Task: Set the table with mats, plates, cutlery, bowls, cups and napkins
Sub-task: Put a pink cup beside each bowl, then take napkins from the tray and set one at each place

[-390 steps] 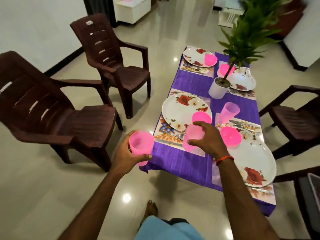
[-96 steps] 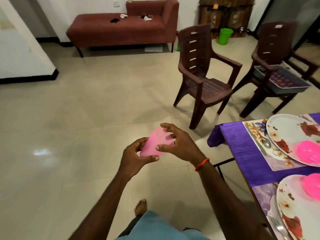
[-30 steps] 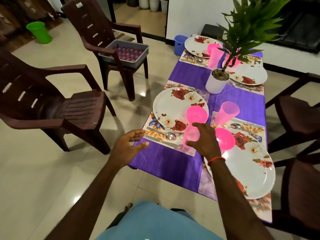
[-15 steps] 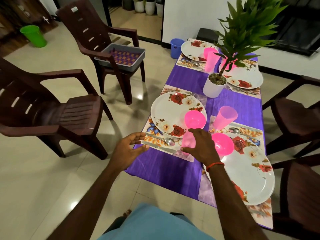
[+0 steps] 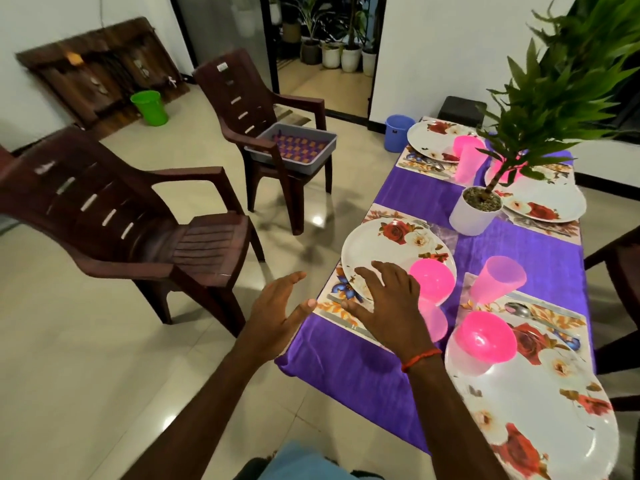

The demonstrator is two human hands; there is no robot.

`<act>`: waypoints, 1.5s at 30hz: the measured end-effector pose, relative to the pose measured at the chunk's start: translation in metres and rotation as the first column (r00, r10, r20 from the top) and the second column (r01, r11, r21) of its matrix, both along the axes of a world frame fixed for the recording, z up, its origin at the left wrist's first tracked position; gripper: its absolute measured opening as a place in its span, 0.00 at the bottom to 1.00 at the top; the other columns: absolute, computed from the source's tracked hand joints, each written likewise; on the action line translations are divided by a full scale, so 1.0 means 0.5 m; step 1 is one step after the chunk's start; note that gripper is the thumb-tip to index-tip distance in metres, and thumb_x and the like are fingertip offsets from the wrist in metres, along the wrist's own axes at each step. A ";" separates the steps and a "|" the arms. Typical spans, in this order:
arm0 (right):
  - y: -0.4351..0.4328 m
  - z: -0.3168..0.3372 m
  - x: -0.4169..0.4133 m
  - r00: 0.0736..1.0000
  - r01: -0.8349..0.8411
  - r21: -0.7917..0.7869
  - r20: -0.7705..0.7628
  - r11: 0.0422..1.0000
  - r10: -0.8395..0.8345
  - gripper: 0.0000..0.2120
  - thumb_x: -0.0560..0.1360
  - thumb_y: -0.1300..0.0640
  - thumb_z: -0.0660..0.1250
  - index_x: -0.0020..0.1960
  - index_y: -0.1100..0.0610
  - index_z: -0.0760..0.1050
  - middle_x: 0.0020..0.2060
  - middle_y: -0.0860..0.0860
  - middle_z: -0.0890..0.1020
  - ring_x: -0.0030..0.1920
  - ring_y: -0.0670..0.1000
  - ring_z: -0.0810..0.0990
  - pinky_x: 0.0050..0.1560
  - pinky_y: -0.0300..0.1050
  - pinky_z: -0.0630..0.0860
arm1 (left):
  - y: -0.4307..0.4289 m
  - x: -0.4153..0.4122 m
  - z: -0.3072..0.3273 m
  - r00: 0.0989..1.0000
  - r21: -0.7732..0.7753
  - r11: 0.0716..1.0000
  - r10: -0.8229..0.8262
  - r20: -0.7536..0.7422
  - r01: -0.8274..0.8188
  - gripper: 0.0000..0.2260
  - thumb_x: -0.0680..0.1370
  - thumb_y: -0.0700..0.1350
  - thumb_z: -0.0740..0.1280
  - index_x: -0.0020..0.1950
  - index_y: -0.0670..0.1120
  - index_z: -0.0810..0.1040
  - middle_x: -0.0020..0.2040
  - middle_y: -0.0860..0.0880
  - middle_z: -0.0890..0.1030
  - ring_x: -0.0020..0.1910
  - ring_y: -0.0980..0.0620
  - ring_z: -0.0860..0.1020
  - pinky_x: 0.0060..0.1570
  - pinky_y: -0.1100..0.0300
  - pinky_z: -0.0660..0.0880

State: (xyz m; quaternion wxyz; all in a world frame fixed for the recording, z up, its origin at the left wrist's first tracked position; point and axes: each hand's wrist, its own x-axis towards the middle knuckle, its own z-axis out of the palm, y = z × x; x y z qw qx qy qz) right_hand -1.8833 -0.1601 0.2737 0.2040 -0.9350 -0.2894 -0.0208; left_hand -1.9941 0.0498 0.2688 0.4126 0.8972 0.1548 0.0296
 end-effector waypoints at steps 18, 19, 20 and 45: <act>0.255 0.015 -0.060 0.998 -0.026 -0.108 0.047 0.994 0.031 0.38 0.73 0.23 0.50 0.77 0.42 0.62 0.78 0.53 0.62 0.80 0.58 0.55 0.76 0.63 0.45 | 0.232 -0.051 0.000 0.994 0.384 0.918 -0.105 -0.007 0.100 0.40 0.76 0.77 0.44 0.83 0.57 0.55 0.84 0.54 0.53 0.83 0.53 0.45 0.79 0.41 0.49; 0.274 0.016 -0.062 0.999 -0.018 -0.105 0.048 0.994 0.023 0.39 0.73 0.23 0.50 0.77 0.42 0.61 0.79 0.54 0.61 0.80 0.58 0.54 0.76 0.63 0.45 | 0.253 -0.051 0.002 0.994 0.393 0.913 -0.109 -0.011 0.105 0.40 0.76 0.77 0.43 0.83 0.57 0.54 0.84 0.54 0.52 0.83 0.53 0.44 0.79 0.41 0.48; 0.299 0.018 -0.066 0.999 -0.012 -0.105 0.046 0.994 0.017 0.39 0.73 0.23 0.50 0.78 0.42 0.61 0.79 0.54 0.61 0.80 0.58 0.54 0.76 0.63 0.44 | 0.279 -0.052 0.003 0.993 0.408 0.906 -0.114 -0.019 0.112 0.40 0.76 0.77 0.42 0.83 0.58 0.54 0.84 0.55 0.51 0.83 0.53 0.43 0.79 0.41 0.47; 0.557 0.012 0.108 0.988 0.155 -0.171 0.027 0.973 -0.152 0.42 0.72 0.21 0.44 0.79 0.43 0.57 0.79 0.56 0.61 0.79 0.60 0.56 0.75 0.66 0.50 | 0.563 0.192 -0.037 0.966 0.445 0.860 -0.254 -0.055 0.252 0.37 0.78 0.75 0.47 0.83 0.59 0.51 0.85 0.54 0.49 0.83 0.51 0.41 0.79 0.38 0.45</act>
